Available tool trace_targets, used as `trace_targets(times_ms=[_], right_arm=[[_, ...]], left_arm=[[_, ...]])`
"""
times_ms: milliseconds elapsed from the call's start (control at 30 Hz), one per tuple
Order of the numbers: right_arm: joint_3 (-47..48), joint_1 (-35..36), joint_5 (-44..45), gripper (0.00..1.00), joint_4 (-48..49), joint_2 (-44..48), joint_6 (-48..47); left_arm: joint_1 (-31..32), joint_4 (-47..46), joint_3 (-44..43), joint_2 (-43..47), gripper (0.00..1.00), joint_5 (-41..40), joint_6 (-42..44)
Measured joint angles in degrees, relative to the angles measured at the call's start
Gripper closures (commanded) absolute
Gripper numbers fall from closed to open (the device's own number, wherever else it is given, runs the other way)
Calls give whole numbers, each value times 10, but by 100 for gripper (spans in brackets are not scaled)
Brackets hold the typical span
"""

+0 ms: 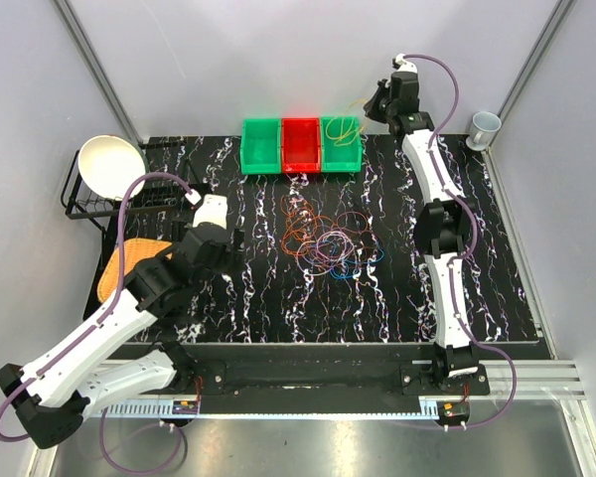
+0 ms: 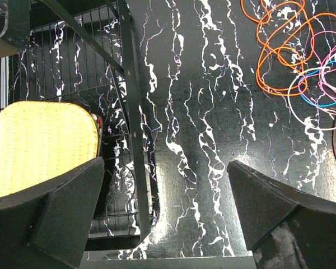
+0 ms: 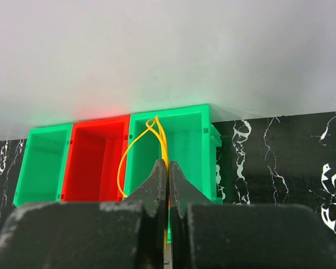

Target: Untangle the cables

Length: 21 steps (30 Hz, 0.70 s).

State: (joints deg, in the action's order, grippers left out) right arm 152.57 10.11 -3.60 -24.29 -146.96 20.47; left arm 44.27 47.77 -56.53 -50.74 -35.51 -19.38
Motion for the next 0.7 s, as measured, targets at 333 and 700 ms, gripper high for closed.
trace_targets(times_ms=[333, 700], right_arm=[[0, 12, 30, 100, 31, -41, -32], [9, 51, 91, 0, 69, -52, -70]], left_arm=[[-9, -4, 1, 0, 1, 5, 1], [-11, -11, 6, 0, 1, 7, 1]])
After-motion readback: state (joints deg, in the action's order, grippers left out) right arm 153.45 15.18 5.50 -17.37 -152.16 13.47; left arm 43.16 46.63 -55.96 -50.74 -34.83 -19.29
